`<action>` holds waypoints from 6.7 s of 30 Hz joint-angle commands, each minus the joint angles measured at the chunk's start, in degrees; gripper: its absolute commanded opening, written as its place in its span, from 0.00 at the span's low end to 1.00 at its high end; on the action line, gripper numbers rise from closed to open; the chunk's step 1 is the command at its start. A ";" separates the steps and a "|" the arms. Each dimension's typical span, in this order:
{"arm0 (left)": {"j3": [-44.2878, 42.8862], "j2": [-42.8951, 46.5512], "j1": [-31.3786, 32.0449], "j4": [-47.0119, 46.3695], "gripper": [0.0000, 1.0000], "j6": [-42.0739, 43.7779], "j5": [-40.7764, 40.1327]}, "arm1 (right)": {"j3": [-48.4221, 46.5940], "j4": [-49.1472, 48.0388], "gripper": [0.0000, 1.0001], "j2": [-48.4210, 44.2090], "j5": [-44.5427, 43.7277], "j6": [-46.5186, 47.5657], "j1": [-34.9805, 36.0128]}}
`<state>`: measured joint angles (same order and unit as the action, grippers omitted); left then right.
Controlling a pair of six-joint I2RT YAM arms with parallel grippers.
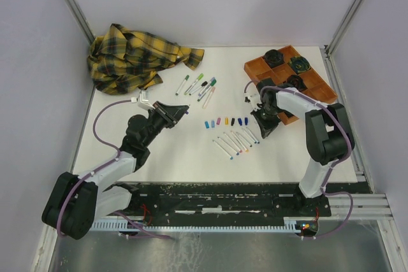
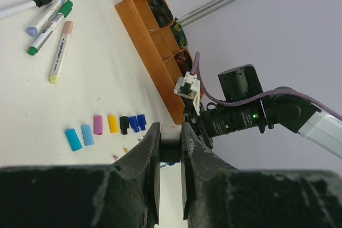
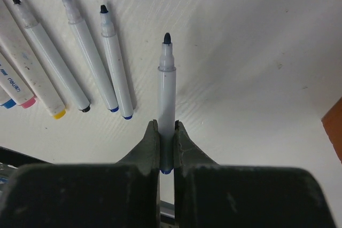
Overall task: Open the pen caps
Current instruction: Open the pen cap from the pen, then place the pen at the center of the board, then place the pen cap at the center of the board, then pick up the pen from the center of the board.
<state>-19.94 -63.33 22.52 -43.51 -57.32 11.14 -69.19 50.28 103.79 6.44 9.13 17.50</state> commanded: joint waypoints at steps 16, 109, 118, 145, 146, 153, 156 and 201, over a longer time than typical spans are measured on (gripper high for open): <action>1.05 -1.80 -0.13 -6.11 0.03 -3.44 3.71 | -3.54 2.63 0.19 4.53 2.23 -1.39 -0.02; -102.09 -77.39 35.07 74.35 0.32 30.27 -37.77 | 3.47 -12.73 0.67 -34.63 10.68 -10.18 -19.83; -103.42 -73.84 35.07 73.55 0.32 32.68 -37.18 | 3.61 -12.80 0.67 -35.12 12.22 -10.09 -19.87; -58.95 -41.64 21.53 49.23 0.57 46.08 -28.26 | 4.79 -12.08 0.70 -36.22 28.56 -4.42 -19.91; -58.30 -41.42 20.11 49.22 0.57 46.14 -26.79 | 4.71 -11.67 0.70 -35.82 29.69 -4.00 -19.88; -59.59 -44.46 14.54 51.67 0.58 48.15 -21.61 | 3.77 -9.12 0.71 -32.99 34.47 -2.30 -19.87; -61.71 -46.88 12.94 53.32 0.56 48.65 -21.51 | 3.80 -8.97 0.71 -32.68 34.69 -2.14 -19.88; -75.36 -63.64 8.33 61.92 0.29 51.34 -15.63 | 3.63 -8.72 0.72 -32.29 36.17 -2.27 -19.93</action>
<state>-93.01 -126.10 31.20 17.96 -9.02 -5.26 -64.12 42.13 71.35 41.08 5.89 -2.26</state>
